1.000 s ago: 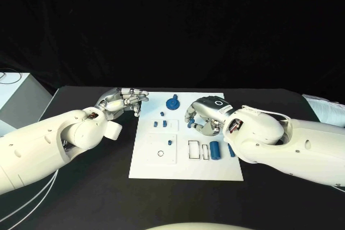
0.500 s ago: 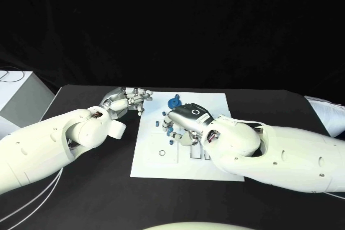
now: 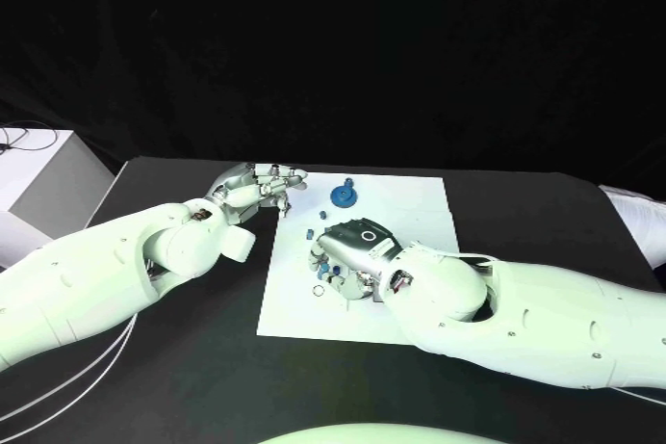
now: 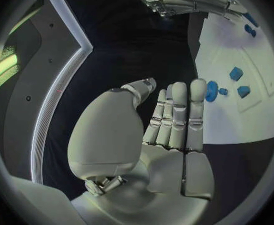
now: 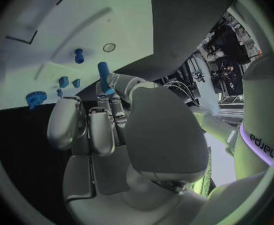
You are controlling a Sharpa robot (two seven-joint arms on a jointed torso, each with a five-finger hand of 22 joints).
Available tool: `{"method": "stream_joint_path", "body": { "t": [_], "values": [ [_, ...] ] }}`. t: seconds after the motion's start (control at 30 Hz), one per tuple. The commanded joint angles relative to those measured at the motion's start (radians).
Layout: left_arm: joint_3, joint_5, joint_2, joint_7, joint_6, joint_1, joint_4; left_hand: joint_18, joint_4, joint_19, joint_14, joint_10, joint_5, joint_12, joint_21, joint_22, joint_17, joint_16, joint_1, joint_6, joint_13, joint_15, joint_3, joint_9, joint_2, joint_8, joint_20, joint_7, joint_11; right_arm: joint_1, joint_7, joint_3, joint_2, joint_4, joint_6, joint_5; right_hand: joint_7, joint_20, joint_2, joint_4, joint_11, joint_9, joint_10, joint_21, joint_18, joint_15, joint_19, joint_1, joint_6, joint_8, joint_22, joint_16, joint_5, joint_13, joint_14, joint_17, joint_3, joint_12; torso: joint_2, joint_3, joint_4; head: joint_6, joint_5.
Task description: Assemble the parts on the task board
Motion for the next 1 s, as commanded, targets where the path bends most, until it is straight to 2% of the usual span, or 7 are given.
{"method": "stream_joint_path", "body": {
  "t": [0.03, 0.4, 0.63, 1.0],
  "values": [
    [0.001, 0.020, 0.004, 0.003, 0.019, 0.000, 0.000, -0.001, -0.001, 0.000, 0.005, -0.006, -0.002, -0.003, -0.005, 0.000, 0.001, -0.005, 0.005, -0.003, 0.000, 0.001, -0.005, 0.001, 0.005, -0.002, 0.001, 0.000, -0.002, -0.006, -0.004, -0.002, 0.007, -0.010, 0.006, -0.019, 0.003, -0.007, 0.011, -0.006, -0.081, 0.001, 0.096, 0.002, -0.019, -0.006, -0.002, 0.003, 0.001, 0.006, 0.000, 0.002, 0.006, 0.029, 0.010, 0.001, 0.001, 0.000, 0.000, 0.0024, -0.0008, -0.005, 0.005],
    [0.001, 0.028, 0.008, 0.000, 0.021, 0.000, -0.003, -0.002, 0.000, 0.001, 0.005, -0.007, -0.002, -0.004, -0.004, 0.001, 0.001, -0.005, 0.004, -0.004, 0.000, 0.001, -0.006, 0.000, 0.005, -0.003, 0.001, 0.001, -0.001, -0.019, -0.006, -0.008, 0.022, -0.026, 0.015, -0.026, 0.003, -0.007, 0.011, -0.006, -0.080, 0.001, 0.096, 0.002, -0.019, -0.006, -0.002, 0.002, 0.001, 0.005, -0.001, 0.001, 0.007, 0.030, 0.009, -0.002, 0.001, -0.001, -0.001, 0.0022, -0.0018, -0.012, 0.012],
    [0.001, 0.028, 0.009, -0.001, 0.021, 0.000, -0.004, -0.001, 0.001, 0.000, 0.005, -0.007, -0.002, -0.004, -0.005, 0.000, 0.002, -0.006, 0.005, -0.004, 0.000, 0.001, -0.006, 0.000, 0.006, -0.003, 0.001, 0.001, -0.001, -0.026, -0.004, -0.010, 0.029, -0.034, 0.019, -0.026, 0.004, -0.006, 0.010, -0.008, -0.079, 0.002, 0.097, 0.001, -0.019, -0.005, -0.003, -0.004, 0.000, 0.006, -0.001, 0.001, 0.011, 0.030, 0.009, -0.001, 0.001, -0.002, 0.000, 0.0015, -0.0002, -0.015, 0.016],
    [0.001, 0.017, 0.006, -0.002, 0.020, 0.000, -0.005, -0.001, 0.001, 0.000, 0.005, -0.007, -0.002, -0.004, -0.005, 0.000, 0.002, -0.006, 0.005, -0.004, 0.000, 0.001, -0.006, 0.000, 0.006, -0.003, 0.001, 0.001, -0.001, -0.034, -0.004, -0.012, 0.031, -0.028, 0.030, -0.026, 0.004, -0.006, 0.009, -0.009, -0.079, 0.003, 0.097, 0.002, -0.019, -0.005, -0.003, -0.006, 0.000, 0.006, 0.000, 0.001, 0.012, 0.031, 0.009, -0.001, 0.000, -0.003, 0.000, 0.0013, -0.0012, -0.021, 0.023]
  ]
}}
